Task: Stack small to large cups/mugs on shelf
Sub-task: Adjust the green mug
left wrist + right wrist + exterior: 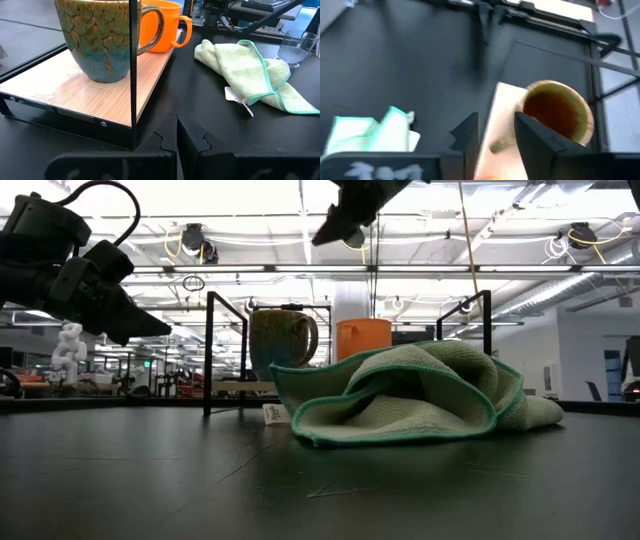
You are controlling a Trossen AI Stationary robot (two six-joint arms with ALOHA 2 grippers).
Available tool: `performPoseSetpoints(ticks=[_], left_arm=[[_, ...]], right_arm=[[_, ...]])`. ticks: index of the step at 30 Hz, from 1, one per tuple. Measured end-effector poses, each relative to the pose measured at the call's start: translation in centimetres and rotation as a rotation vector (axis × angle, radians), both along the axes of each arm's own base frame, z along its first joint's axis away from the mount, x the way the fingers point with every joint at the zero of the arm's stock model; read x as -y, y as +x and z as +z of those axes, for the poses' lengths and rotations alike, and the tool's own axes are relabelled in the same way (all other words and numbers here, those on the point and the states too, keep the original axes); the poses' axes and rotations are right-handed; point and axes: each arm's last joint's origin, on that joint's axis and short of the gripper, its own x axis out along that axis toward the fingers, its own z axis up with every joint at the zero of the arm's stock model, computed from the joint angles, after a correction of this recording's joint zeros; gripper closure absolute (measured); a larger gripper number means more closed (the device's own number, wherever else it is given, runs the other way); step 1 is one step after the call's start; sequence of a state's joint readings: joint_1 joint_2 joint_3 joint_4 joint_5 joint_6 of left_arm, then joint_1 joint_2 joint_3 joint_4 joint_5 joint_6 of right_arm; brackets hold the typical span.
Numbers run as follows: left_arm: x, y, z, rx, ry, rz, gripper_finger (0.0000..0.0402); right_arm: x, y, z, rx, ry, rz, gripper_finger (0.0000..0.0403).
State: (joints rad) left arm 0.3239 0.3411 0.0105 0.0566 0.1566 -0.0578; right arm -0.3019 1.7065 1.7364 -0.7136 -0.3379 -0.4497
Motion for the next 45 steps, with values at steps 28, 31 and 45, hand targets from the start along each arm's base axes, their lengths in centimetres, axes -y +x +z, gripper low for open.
performPoseSetpoints(ticks=[28,31,45], left_arm=[[0.0,0.0,0.2,0.017,0.002,0.000,0.0398],[0.0,0.0,0.2,0.017,0.003,0.001,0.0398],[0.0,0.1,0.5,0.052,0.004,-0.005,0.0398]], right_arm=[[-2.4,2.3,-8.4,0.232,-0.073,-0.406,0.0402],[-3.0,2.5,-8.3,0.249,-0.060,-0.481,0.0402],[-8.6,2.0,-11.5,0.238,-0.155,-0.505,0.0403]])
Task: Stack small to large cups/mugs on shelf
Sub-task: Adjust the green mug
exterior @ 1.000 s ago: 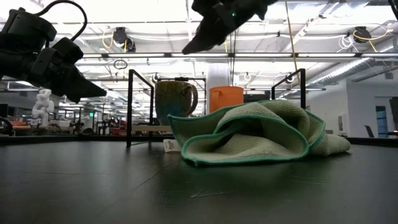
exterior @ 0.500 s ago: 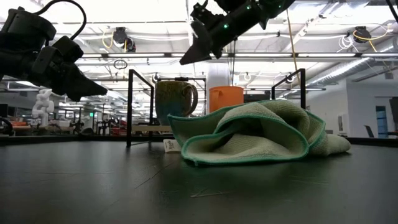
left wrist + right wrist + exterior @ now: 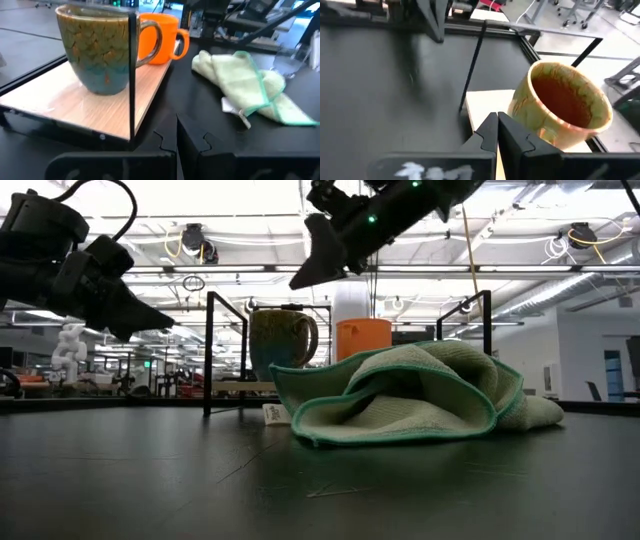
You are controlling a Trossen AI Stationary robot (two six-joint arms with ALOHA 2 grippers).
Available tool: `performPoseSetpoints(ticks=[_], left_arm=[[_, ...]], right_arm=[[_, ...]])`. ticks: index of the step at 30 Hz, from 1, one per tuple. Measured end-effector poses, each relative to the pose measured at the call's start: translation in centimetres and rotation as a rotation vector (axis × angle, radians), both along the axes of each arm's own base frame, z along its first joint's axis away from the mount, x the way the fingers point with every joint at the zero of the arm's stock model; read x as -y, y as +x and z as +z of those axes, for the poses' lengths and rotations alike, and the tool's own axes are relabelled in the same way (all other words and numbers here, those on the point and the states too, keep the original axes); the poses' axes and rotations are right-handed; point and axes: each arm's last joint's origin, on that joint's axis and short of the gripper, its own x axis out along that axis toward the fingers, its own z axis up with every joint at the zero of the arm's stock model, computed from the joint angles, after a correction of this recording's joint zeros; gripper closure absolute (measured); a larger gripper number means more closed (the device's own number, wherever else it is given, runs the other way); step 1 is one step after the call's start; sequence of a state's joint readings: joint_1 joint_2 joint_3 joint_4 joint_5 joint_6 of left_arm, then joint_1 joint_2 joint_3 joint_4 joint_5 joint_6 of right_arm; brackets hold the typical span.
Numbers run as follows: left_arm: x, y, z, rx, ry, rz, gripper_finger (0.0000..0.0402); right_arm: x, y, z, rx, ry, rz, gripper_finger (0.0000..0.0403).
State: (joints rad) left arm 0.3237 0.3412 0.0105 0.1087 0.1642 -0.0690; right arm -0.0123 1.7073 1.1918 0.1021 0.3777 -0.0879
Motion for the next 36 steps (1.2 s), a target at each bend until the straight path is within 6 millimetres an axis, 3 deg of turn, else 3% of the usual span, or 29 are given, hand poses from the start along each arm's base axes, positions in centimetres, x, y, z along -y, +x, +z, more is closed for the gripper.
performPoseSetpoints(ticks=[7,14,19,26,29,36], left_arm=[[0.1,0.0,0.1,0.017,-0.021,-0.022,0.0398],[0.1,0.0,0.1,0.017,-0.025,-0.022,0.0398],[0.1,0.0,0.2,0.023,-0.028,-0.021,0.0398],[0.2,0.1,0.3,0.050,-0.104,-0.016,0.0398],[0.6,0.2,0.3,0.049,-0.110,-0.051,0.0400],[1.7,0.8,1.0,0.111,-0.070,-0.139,0.0400]], right_arm=[[-1.3,-0.5,-1.1,0.129,-0.030,-0.081,0.0403],[-3.3,-2.0,-2.7,0.243,-0.099,-0.270,0.0403],[-4.5,-3.0,-3.9,0.247,-0.104,-0.266,0.0403],[-5.4,-3.4,-4.4,0.223,-0.130,-0.248,0.0403],[-5.8,-3.6,-4.2,0.202,-0.214,-0.312,0.0403],[-8.0,-3.9,-3.4,0.203,-0.334,-0.268,0.0403]])
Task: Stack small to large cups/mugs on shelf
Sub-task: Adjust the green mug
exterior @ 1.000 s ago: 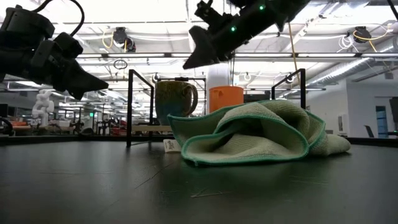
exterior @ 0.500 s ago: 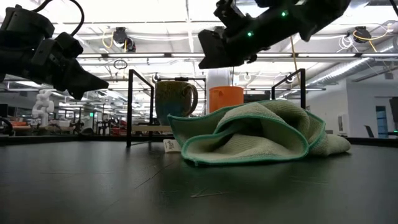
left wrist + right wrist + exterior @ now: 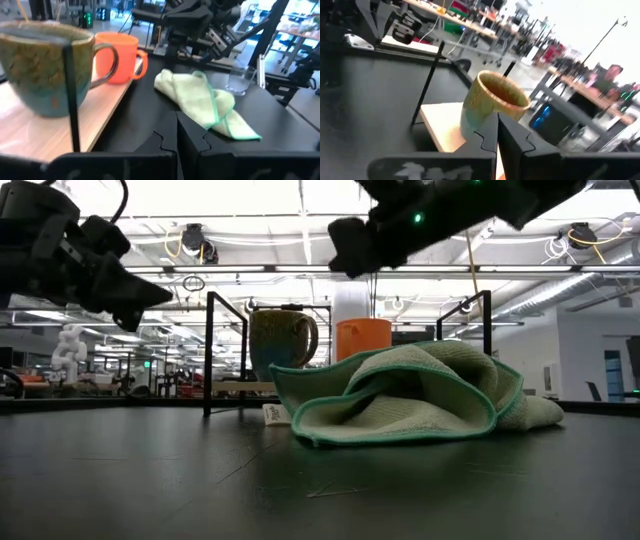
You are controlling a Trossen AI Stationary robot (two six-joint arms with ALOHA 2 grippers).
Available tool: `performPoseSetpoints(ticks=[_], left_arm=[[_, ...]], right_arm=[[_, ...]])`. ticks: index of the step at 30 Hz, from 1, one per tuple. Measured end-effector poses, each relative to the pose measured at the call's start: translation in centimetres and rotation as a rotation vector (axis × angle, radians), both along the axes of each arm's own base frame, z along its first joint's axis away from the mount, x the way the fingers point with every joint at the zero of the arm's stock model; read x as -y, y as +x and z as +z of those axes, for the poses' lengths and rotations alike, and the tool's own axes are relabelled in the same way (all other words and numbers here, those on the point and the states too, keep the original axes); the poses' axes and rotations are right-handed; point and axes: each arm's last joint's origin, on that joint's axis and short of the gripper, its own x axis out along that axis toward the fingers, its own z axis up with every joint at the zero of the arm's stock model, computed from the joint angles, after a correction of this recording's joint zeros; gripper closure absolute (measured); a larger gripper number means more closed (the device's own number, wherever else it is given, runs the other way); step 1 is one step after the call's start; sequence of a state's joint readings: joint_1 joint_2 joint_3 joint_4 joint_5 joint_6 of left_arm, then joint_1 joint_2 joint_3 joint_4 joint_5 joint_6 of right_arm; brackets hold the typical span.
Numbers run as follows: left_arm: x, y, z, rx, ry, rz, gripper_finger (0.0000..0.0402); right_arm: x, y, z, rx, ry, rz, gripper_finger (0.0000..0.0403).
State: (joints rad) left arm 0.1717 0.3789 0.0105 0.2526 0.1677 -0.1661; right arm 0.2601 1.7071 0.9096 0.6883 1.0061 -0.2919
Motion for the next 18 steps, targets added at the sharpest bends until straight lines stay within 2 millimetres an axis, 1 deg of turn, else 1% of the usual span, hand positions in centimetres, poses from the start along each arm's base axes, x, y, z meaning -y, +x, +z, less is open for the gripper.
performPoseSetpoints(ticks=[2,4,8,10,12,15,18], left_arm=[[0.2,0.1,0.2,0.022,0.009,0.001,0.0400],[0.3,0.3,0.3,0.031,0.013,0.011,0.0400],[0.3,0.4,0.3,0.031,0.019,0.034,0.0401],[0.3,0.4,0.2,0.026,0.021,0.040,0.0401],[0.3,0.4,0.2,0.026,0.021,0.040,0.0401],[0.3,0.4,0.3,0.033,0.023,0.043,0.0401],[0.2,0.4,0.2,0.026,0.016,0.082,0.0401]], right_arm=[[-0.9,-0.4,0.6,0.002,-0.044,-0.001,0.0403],[-1.6,-1.3,1.4,0.026,-0.057,0.025,0.0403],[-2.3,-4.4,3.0,0.107,-0.040,0.077,0.0403],[-2.1,-6.4,3.4,0.145,-0.022,0.100,0.0403],[-1.8,-8.4,3.7,0.178,-0.002,0.167,0.0403],[-1.1,-11.3,3.7,0.228,0.032,0.262,0.0403],[-0.3,-14.1,3.4,0.289,0.076,0.317,0.0403]])
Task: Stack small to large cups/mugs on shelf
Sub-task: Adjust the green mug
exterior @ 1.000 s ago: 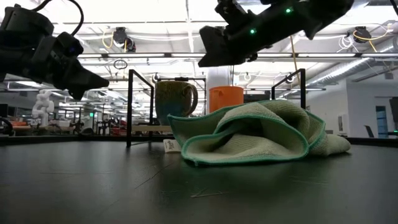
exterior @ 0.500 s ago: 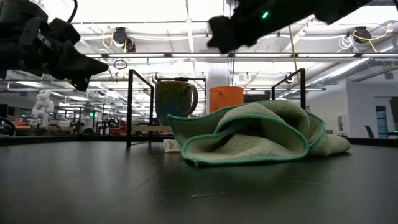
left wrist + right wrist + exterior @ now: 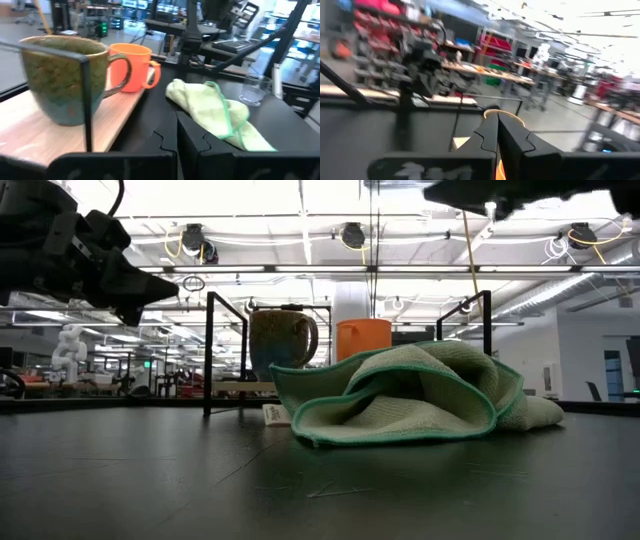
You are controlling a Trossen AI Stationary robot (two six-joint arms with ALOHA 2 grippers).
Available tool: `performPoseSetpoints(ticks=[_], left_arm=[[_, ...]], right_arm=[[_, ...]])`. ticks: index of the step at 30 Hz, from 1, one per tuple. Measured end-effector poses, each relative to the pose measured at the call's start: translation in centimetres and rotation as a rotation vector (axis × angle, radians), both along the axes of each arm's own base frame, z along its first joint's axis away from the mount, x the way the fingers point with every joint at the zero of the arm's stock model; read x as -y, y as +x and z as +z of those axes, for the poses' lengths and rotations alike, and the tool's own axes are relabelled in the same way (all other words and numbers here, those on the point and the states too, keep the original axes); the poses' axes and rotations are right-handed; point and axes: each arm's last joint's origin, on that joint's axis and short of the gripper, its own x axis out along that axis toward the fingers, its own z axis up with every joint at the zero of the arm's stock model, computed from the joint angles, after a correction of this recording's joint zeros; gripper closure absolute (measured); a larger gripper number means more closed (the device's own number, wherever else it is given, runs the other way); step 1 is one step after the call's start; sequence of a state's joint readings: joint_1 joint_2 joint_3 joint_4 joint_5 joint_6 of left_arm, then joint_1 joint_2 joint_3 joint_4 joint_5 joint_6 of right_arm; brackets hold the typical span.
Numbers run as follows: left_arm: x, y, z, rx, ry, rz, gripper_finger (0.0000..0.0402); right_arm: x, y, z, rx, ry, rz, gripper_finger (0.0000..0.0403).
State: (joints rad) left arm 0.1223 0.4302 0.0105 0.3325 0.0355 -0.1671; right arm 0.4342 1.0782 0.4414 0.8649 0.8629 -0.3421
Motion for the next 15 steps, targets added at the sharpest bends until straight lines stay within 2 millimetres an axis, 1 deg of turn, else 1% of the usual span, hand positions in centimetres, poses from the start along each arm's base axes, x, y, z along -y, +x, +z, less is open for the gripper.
performPoseSetpoints(ticks=[4,7,10,15], left_arm=[[0.0,0.2,-0.4,-0.036,-0.015,0.007,0.0401],[0.3,0.6,-0.4,-0.032,-0.048,-0.012,0.0401],[0.6,1.1,-0.3,-0.004,-0.059,-0.001,0.0401],[1.0,2.5,0.2,-0.029,-0.060,0.029,0.0401]], right_arm=[[0.9,-2.8,-1.3,0.023,0.022,0.024,0.0403],[1.4,-4.3,-2.4,0.043,0.044,0.039,0.0403],[1.9,-5.2,-3.3,0.052,0.065,0.043,0.0403],[2.1,-5.7,-4.3,0.038,0.067,0.044,0.0403]])
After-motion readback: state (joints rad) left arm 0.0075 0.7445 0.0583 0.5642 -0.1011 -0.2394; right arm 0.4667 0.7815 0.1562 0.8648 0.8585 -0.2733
